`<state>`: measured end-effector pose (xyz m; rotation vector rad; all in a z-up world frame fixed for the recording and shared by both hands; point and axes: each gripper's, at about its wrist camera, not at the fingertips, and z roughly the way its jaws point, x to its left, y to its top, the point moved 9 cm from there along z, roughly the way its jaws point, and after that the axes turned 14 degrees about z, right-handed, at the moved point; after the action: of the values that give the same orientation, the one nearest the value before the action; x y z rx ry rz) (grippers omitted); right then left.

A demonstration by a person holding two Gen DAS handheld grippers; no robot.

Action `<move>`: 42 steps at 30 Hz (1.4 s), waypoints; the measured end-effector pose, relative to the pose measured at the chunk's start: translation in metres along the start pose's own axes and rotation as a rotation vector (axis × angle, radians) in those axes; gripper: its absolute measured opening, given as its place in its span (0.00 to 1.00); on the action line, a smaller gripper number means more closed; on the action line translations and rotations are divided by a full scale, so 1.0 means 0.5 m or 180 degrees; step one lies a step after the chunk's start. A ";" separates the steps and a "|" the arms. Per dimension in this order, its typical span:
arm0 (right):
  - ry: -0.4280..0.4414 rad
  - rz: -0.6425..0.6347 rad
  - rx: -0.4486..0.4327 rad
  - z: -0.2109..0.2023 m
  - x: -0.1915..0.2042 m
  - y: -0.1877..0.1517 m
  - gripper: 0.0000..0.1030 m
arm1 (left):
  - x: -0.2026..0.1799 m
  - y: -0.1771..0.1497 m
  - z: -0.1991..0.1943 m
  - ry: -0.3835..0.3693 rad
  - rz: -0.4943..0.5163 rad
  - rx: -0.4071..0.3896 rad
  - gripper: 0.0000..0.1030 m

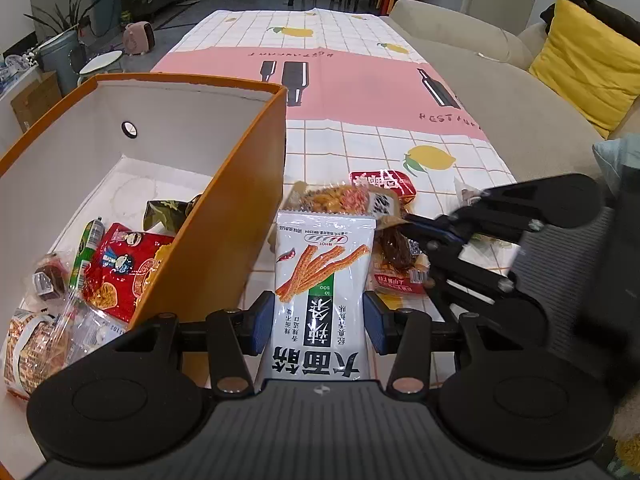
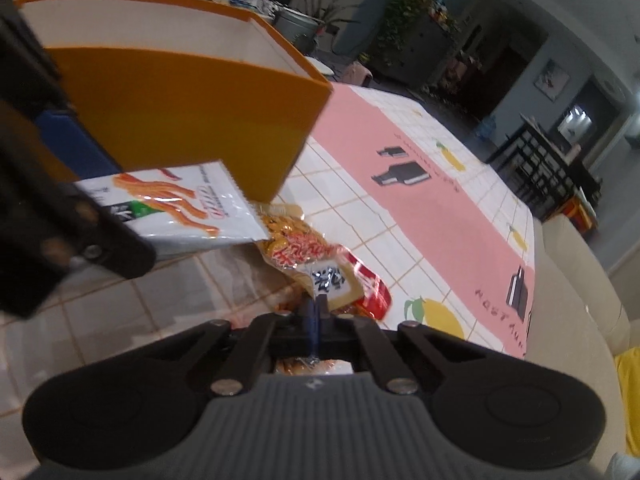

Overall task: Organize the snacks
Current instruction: 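Grasp the peanut bag with the right tool while the left tool holds the noodle-stick packet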

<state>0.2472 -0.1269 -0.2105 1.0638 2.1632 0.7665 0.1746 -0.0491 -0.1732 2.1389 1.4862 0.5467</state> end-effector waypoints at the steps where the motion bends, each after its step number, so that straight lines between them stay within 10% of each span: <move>1: 0.0014 -0.0012 -0.0004 -0.011 0.003 -0.001 0.00 | 0.000 -0.001 -0.002 0.0001 -0.0004 0.0005 0.52; 26: 0.0231 0.0943 0.1161 -0.190 0.061 -0.152 0.00 | -0.050 -0.086 0.024 -0.0288 0.0048 0.0551 0.52; 42: 0.0380 0.0700 0.0649 -0.185 0.102 -0.091 0.58 | -0.018 -0.092 0.026 -0.0210 -0.0016 0.0554 0.52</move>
<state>0.1330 -0.1291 -0.1957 1.4112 2.2880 0.7339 0.1444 -0.0457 -0.2114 2.2605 1.5521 0.3523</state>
